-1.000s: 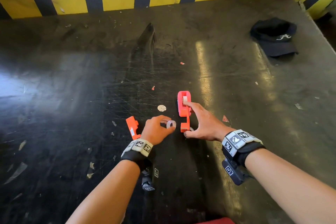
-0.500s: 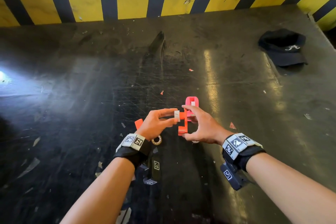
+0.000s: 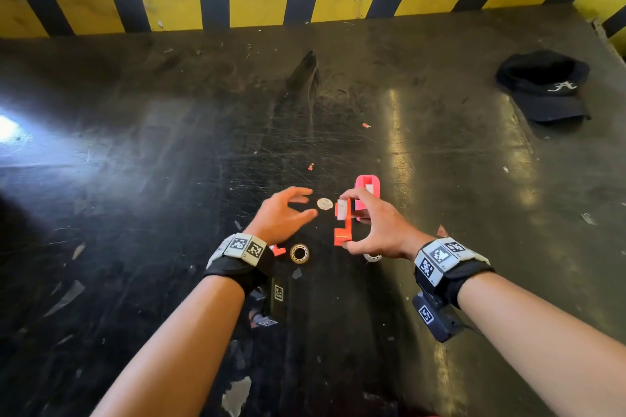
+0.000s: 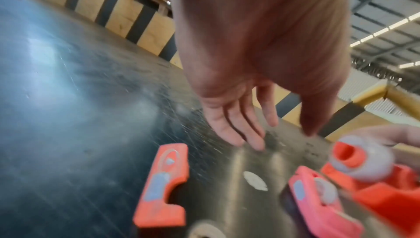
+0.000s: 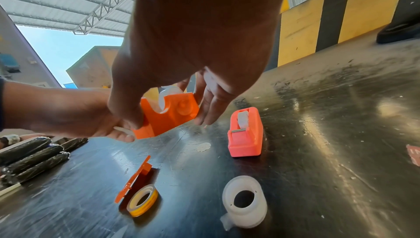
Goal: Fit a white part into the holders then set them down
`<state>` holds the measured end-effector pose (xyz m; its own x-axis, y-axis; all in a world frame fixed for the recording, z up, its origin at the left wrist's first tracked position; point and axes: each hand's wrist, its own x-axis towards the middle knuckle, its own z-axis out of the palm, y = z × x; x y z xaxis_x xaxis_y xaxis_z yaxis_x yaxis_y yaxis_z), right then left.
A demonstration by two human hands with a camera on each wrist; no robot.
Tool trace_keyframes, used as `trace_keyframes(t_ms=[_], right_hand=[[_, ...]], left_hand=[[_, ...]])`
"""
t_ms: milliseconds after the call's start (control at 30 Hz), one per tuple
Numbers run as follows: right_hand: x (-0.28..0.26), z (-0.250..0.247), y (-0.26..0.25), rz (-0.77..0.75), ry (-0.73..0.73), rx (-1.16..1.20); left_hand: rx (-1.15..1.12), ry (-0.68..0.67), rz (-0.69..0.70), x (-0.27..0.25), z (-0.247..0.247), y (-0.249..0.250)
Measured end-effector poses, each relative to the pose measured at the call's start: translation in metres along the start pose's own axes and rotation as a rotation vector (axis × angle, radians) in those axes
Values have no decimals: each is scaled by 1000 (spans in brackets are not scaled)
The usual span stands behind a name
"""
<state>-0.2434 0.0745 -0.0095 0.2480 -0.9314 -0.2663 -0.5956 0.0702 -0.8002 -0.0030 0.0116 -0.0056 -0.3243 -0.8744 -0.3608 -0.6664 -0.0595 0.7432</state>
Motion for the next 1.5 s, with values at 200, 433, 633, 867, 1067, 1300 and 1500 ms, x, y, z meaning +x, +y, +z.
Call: trace_keyframes(t_ms=[200, 433, 633, 867, 1067, 1300, 1500], right_hand=[[15, -1, -2, 14, -21, -24], [22, 3, -3, 34, -33, -21], [20, -2, -7, 46, -64, 28], [11, -10, -15, 54, -86, 96], [2, -17, -21, 41, -40, 158], [-4, -20, -22, 46, -45, 221], [-8, -21, -26, 57, -81, 273]], left_hand=[[584, -174, -236, -2, -21, -58], [558, -107, -194, -13, -5, -81], [196, -11, -86, -11, -13, -60], [-166, -249, -5, -10, -17, 10], [-255, -285, 24, -16, -7, 28], [-306, -312, -18, -25, -5, 36], [-291, -356, -23, -29, -3, 38]])
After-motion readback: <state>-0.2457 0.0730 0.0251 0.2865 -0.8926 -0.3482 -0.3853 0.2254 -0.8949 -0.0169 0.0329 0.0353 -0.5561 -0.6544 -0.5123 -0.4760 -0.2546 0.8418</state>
